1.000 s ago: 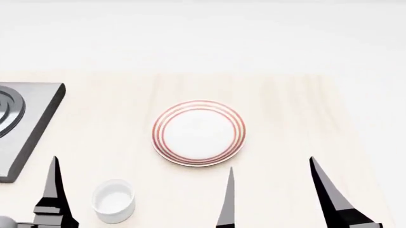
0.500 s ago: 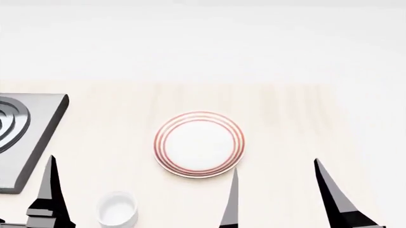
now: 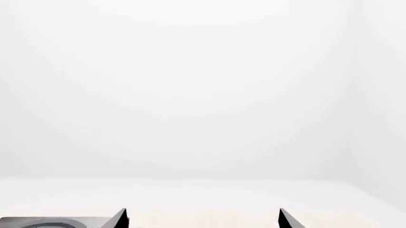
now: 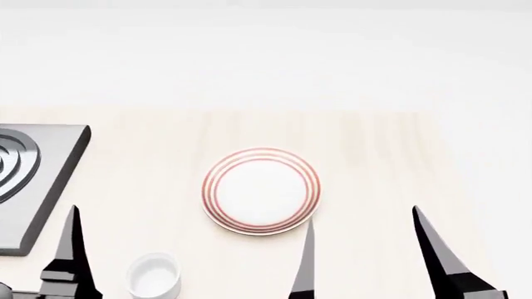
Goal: Pick the akita bowl on the cookies box and place it on the plate.
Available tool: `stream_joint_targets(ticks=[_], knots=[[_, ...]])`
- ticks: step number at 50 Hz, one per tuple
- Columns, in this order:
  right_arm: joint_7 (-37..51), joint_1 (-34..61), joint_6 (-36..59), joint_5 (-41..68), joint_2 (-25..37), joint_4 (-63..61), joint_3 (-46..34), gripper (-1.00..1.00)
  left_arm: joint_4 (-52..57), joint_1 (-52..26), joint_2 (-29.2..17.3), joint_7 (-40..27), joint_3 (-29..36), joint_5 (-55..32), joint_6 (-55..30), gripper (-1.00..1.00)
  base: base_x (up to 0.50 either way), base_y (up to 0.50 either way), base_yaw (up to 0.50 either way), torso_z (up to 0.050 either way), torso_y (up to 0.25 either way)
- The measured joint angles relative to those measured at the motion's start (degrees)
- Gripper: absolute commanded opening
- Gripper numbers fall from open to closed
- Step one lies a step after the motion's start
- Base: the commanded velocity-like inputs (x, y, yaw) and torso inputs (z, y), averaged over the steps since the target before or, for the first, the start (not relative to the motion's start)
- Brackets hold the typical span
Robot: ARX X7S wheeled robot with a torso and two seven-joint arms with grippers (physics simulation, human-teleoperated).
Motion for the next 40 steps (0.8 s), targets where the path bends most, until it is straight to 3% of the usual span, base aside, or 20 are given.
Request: stream_joint_targets(ticks=[9,23,40], knots=[[0.2,1.7,4.4,1.9,1.5,-2.8,1.3,1.00,0.6,-1.3,-1.2,0.3,-0.2,-1.6,-2.3,1.00,0.00,0.00,0.00,0.000,-0.021],[1.1,4.9,12.0,6.3,4.0,-7.7,5.2,1.00,2.1,-3.0,-2.5,-0.4,-0.4,-2.1,-4.8,1.00,0.00,0.00,0.00,0.000,-0.250],[2.2,5.5,14.4,7.9,5.8,-9.9,6.6,1.00,2.7,-3.8,-3.1,-1.4,-0.3,-2.2,-6.1,1.00,0.00,0.00,0.00,0.000,-0.250]])
